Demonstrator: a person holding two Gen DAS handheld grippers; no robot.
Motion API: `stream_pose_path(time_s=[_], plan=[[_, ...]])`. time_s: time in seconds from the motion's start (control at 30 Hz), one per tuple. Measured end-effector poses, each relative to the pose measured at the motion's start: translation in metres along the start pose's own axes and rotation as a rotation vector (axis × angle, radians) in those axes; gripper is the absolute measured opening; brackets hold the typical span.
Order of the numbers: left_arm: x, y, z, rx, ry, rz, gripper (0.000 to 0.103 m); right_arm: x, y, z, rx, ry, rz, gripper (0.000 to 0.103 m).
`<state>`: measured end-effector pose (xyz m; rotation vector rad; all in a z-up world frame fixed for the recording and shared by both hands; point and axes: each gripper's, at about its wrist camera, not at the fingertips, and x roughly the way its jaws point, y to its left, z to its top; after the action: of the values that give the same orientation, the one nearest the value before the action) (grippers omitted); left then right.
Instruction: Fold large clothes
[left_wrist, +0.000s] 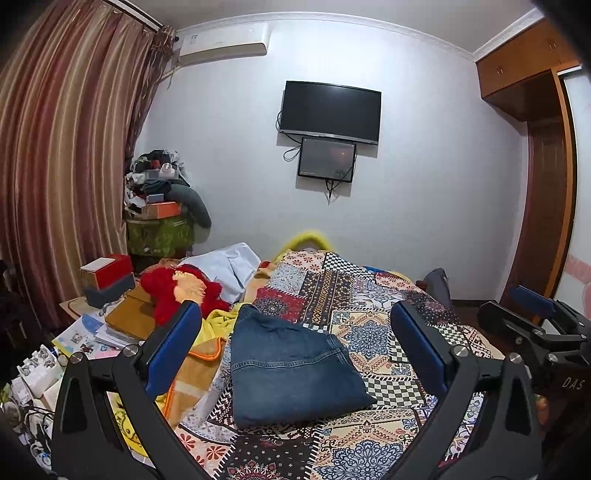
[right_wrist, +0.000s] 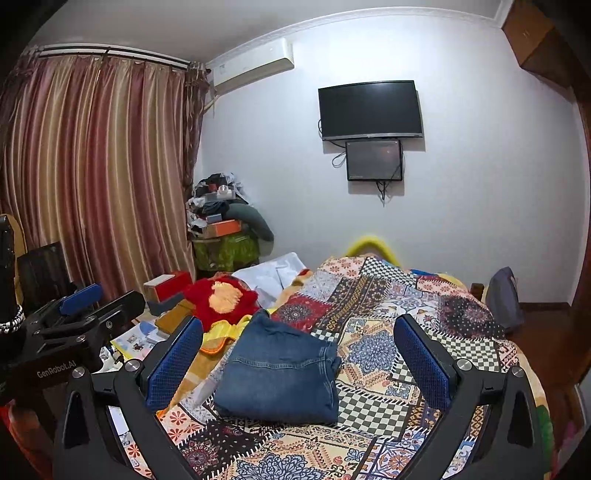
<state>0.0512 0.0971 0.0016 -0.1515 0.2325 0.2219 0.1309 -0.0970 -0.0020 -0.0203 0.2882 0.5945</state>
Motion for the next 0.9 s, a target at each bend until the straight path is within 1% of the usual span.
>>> stream_pose_path(time_s=[0.4,0.6,0.9], plan=[[0.0007,-0.0005,-0.0004,0.005,0.000,-0.003,0.103,0.0008,-0.0012,-0.0002,0.003,0.001,-0.001,0.103],[0.0017,0.0029,-0.0004,0.011,0.002,-0.035,0.103,0.0008,-0.0017,-0.0007,0.005,0.000,-0.004,0.103],[0.0044,0.0030,0.0010,0.036,0.011,-0.044,0.103,0.0021,-0.0002,0.0012,0.021,-0.001,-0.013,0.103]])
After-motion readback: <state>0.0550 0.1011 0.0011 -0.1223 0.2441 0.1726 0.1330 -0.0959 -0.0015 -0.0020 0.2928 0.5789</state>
